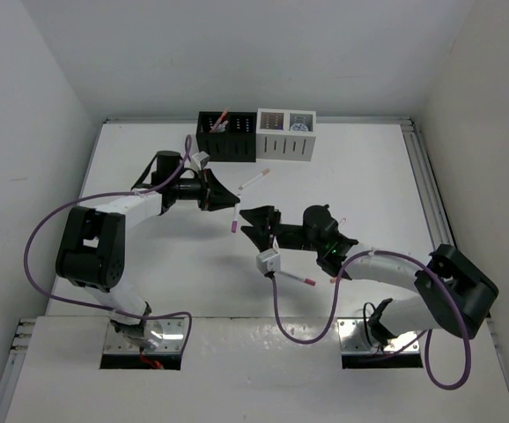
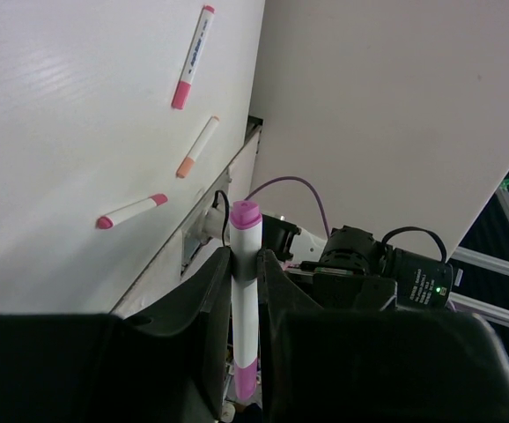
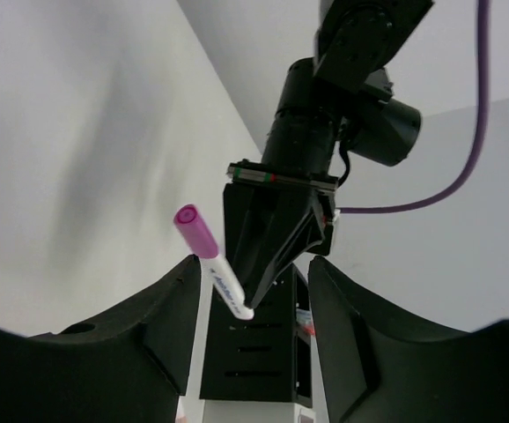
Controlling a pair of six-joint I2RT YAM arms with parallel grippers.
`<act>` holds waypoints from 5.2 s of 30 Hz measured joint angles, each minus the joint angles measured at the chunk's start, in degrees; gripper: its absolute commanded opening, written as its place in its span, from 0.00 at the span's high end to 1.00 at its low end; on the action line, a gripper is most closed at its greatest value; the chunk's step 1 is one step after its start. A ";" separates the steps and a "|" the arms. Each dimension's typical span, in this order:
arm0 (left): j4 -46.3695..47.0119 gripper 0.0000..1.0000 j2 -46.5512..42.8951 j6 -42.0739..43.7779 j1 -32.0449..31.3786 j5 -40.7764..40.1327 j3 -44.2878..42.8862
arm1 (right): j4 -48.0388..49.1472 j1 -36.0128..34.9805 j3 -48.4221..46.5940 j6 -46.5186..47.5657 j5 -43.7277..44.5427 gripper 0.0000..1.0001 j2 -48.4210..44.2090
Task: Sort the stationery into containers
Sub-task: Place the pen in the storage box, then pick up the pen from the center of the board.
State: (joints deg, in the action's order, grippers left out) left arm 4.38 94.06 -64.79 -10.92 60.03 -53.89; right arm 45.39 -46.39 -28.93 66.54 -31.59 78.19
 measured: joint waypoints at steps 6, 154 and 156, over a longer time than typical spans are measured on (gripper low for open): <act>0.59 1.00 0.00 -1.07 -0.15 0.04 0.17 | -5.53 0.02 -0.46 2.78 -0.22 0.49 0.04; -2.08 1.00 -8.48 54.60 -10.73 -17.00 -10.43 | -36.85 31.54 -36.37 -114.25 -0.42 0.29 7.91; -1.51 1.00 -8.85 53.05 -10.67 -15.98 -10.03 | -36.54 30.56 -38.21 -114.79 -0.44 0.30 9.09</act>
State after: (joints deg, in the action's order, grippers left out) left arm 2.87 85.21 -11.75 -21.58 44.05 -63.92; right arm 8.84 -15.84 -67.13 -48.25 -32.03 87.29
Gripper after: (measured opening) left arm 0.165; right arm 0.711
